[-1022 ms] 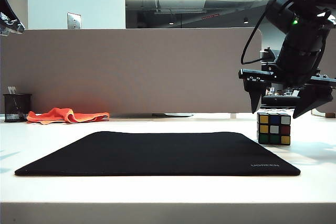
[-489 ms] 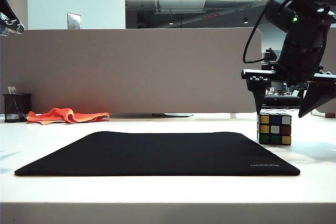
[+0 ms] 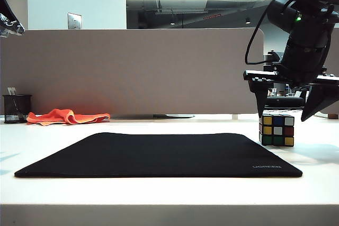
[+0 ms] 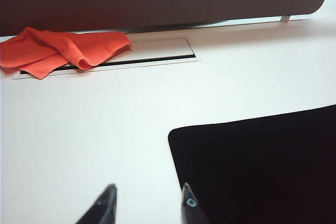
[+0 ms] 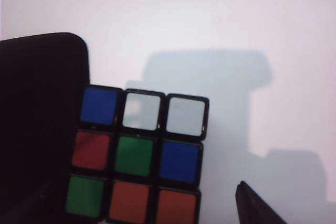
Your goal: Pick up the cube on the right side of the mouse pad, then place it in the center of the mouse pad.
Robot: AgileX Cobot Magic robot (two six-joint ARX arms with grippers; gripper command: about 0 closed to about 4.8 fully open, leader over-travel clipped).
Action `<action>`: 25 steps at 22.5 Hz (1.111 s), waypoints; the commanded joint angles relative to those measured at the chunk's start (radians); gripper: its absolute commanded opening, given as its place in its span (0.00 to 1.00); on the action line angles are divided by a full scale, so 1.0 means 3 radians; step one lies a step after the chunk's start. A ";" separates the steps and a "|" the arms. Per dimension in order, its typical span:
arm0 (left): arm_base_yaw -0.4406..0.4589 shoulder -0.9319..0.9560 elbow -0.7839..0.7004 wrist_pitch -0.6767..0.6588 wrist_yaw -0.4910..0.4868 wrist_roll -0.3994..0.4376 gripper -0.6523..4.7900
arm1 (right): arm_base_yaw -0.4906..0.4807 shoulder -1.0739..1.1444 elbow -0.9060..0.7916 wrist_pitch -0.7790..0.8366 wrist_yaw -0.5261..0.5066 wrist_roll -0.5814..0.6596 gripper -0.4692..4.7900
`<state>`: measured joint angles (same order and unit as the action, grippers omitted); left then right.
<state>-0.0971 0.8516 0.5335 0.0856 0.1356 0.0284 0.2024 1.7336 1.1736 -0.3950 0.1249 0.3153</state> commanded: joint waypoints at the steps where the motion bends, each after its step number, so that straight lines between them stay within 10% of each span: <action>1: 0.0003 -0.0005 0.0014 0.0017 0.0010 -0.0008 0.40 | 0.0006 -0.0015 0.0014 0.0023 -0.0078 0.0006 0.82; 8: 0.0003 -0.0005 0.0014 0.0014 0.0009 -0.0008 0.40 | 0.0008 -0.0015 0.0052 -0.0052 -0.0177 -0.0051 0.60; 25: 0.0004 -0.0005 0.0014 -0.0009 -0.0001 -0.0006 0.40 | 0.0094 -0.0384 0.0689 -0.0416 -0.0838 -0.0193 0.60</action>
<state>-0.0971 0.8516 0.5335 0.0742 0.1349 0.0284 0.2214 1.6276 1.3613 -0.5201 -0.0666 0.2607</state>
